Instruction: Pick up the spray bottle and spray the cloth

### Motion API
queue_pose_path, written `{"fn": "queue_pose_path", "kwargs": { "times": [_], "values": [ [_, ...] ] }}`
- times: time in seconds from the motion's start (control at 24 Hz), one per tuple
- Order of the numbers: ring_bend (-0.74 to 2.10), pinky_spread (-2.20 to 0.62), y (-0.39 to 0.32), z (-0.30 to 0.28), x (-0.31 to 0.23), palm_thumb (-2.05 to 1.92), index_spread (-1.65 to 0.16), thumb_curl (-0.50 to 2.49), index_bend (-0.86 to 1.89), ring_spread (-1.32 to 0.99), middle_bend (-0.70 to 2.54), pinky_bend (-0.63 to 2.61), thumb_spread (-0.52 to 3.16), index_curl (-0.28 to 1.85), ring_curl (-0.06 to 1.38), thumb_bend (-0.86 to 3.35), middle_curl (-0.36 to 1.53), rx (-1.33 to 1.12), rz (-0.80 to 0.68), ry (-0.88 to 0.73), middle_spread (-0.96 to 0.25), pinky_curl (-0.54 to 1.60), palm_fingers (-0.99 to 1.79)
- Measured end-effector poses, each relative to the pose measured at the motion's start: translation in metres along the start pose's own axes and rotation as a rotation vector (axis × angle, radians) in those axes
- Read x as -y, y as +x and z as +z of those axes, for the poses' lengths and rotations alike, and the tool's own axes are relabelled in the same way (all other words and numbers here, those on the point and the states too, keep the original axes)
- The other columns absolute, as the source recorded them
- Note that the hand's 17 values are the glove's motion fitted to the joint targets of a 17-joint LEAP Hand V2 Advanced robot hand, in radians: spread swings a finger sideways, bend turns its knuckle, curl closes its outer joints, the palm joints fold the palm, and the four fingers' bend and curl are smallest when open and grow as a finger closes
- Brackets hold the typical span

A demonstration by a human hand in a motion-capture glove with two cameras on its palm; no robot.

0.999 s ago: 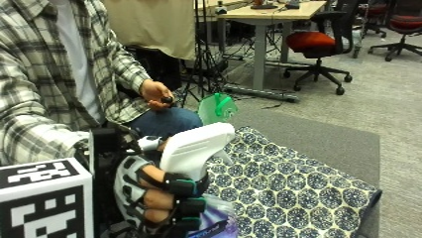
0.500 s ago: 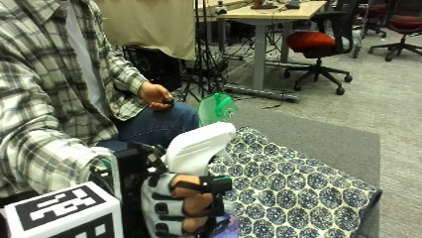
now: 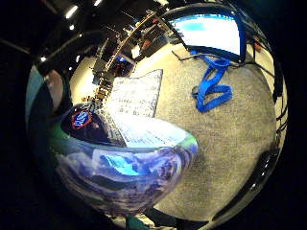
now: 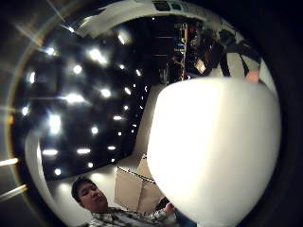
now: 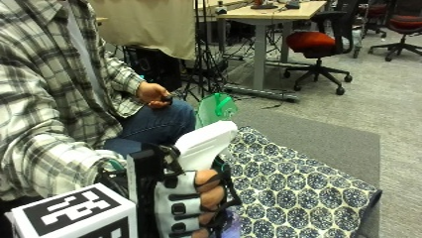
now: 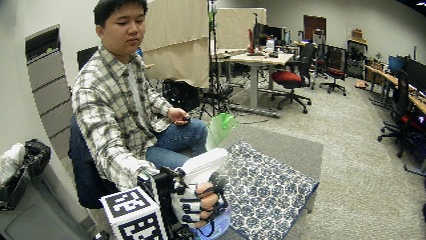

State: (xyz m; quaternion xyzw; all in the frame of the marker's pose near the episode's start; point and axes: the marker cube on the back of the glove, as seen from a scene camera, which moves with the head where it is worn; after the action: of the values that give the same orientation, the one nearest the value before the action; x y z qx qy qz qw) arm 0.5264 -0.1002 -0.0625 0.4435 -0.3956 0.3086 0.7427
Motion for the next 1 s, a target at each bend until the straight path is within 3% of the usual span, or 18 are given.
{"fn": "queue_pose_path", "kwargs": {
  "times": [1.0],
  "values": [
    [0.60, -0.21, -0.023, -0.002, 0.008, 1.05, -0.24, 0.71, 0.41, -0.25, 0.52, 0.38, 0.15, 0.45, 0.47, -0.03, 0.51, -0.125, -0.061, 0.041, -0.18, 0.36, 1.31]
  ]
}}
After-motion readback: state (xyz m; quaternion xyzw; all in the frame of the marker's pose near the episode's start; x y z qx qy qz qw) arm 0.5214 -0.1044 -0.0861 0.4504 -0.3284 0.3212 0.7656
